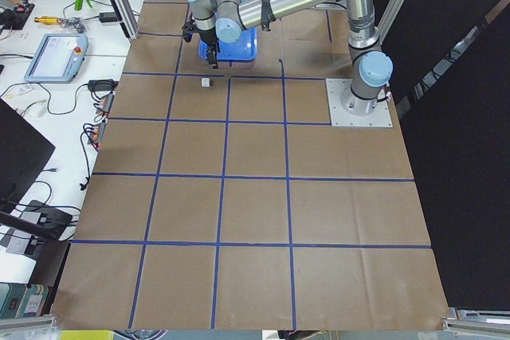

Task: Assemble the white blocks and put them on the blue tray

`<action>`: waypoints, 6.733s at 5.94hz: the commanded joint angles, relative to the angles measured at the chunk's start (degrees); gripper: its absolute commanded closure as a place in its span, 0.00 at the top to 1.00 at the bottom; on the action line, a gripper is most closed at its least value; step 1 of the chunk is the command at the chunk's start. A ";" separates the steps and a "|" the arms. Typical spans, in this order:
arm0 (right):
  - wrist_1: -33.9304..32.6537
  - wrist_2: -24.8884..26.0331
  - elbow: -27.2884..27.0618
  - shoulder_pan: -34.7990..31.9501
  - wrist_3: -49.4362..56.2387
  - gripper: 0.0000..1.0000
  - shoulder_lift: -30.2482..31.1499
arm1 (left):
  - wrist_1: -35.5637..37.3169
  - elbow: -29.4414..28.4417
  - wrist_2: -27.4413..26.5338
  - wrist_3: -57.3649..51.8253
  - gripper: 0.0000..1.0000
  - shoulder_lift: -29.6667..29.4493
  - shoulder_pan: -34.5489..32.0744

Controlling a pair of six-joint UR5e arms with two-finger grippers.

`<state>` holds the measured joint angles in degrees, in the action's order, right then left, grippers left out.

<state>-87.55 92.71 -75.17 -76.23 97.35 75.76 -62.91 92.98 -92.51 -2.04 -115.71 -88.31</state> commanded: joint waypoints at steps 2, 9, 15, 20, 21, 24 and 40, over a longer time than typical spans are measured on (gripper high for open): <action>-3.07 -14.16 0.46 8.96 13.78 1.00 -7.35 | 12.90 1.51 -0.13 0.10 0.99 -7.22 1.29; -10.17 -45.16 0.99 17.43 33.43 1.00 -31.27 | 13.34 1.33 0.31 -9.57 0.03 -6.20 1.12; -6.87 -44.02 2.21 17.17 35.54 0.99 -33.13 | 12.99 2.83 -0.39 -49.69 0.03 -4.25 -25.69; -2.19 -43.58 5.30 16.20 38.00 0.86 -35.07 | 12.90 3.53 -1.01 -63.62 0.04 -6.37 -24.64; -2.36 -43.58 5.21 16.20 38.00 0.79 -35.16 | 12.99 3.53 -1.09 -63.27 0.14 -6.37 -24.63; -3.51 -43.58 5.30 16.20 38.00 0.50 -35.33 | 11.59 3.18 -1.27 -63.00 0.99 -5.15 -24.63; -71.83 -51.22 -39.23 -12.80 -15.95 0.33 -16.43 | -27.96 -5.09 4.17 11.10 0.99 28.87 -7.08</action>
<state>-152.28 41.48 -110.80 -88.04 84.70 59.69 -88.86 88.12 -90.16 9.54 -87.76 -97.39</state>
